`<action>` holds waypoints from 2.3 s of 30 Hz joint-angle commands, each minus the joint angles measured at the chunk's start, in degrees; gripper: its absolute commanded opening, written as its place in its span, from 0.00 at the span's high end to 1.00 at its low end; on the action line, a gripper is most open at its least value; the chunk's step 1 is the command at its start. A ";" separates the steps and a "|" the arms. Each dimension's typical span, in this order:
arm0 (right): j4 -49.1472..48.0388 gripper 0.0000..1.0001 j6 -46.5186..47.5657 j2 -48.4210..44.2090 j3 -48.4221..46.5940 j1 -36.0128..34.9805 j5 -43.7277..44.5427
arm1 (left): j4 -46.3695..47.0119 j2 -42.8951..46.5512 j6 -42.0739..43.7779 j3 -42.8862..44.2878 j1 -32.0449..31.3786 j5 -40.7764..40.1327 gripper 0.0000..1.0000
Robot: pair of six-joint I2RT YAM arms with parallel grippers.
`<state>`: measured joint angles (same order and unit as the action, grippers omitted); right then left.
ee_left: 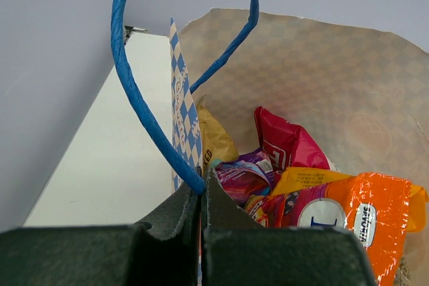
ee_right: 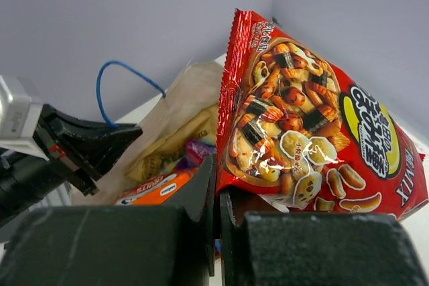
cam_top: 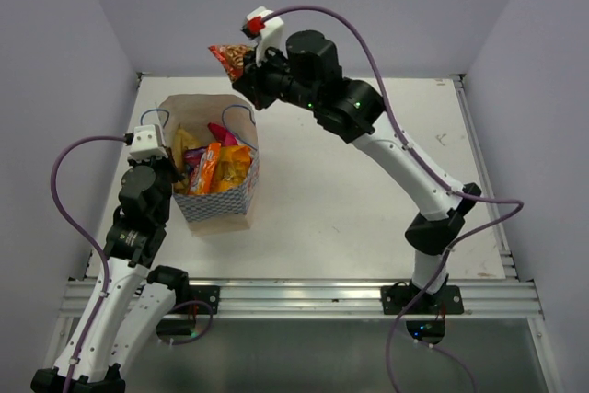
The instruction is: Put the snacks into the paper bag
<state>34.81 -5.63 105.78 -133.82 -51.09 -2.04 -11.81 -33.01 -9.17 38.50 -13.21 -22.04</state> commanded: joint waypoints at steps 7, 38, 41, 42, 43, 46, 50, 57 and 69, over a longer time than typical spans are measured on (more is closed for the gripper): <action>3.34 1.00 0.53 10.58 -7.94 -6.03 -6.13 | 3.20 0.85 1.00 -0.44 -0.41 0.77 1.00; -2.37 0.05 2.12 0.51 0.82 -7.97 -2.19 | 3.38 0.94 1.08 -0.44 -0.41 0.95 1.00; -2.82 0.05 1.50 -7.06 7.42 -7.97 0.54 | 3.29 0.93 1.08 -0.45 -0.41 0.95 1.00; -2.03 0.05 1.50 -9.95 10.56 -7.97 1.59 | 3.38 0.93 1.00 -0.53 -0.41 0.95 1.00; -1.50 0.05 1.24 -11.11 12.25 -7.97 3.00 | 3.38 1.02 1.08 -0.45 -0.41 0.95 1.00; -0.88 0.06 0.53 -14.89 19.89 -7.97 8.27 | 3.11 1.02 1.00 -0.44 -0.41 0.60 1.00; -2.02 0.08 -2.01 -17.18 28.33 -7.97 11.10 | 2.94 1.11 0.91 -0.53 -0.41 0.33 1.00; -6.32 0.14 -5.53 -14.73 34.85 -7.97 10.75 | 2.50 1.11 0.73 -0.36 -0.41 -0.46 1.00; -7.39 0.30 -6.76 -6.91 31.87 -7.97 9.87 | 2.76 1.11 0.73 -0.53 -0.41 -0.28 1.00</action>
<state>29.58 -11.07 96.44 -99.35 -58.87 7.55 -11.62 -32.49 -9.17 37.85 -13.21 -22.48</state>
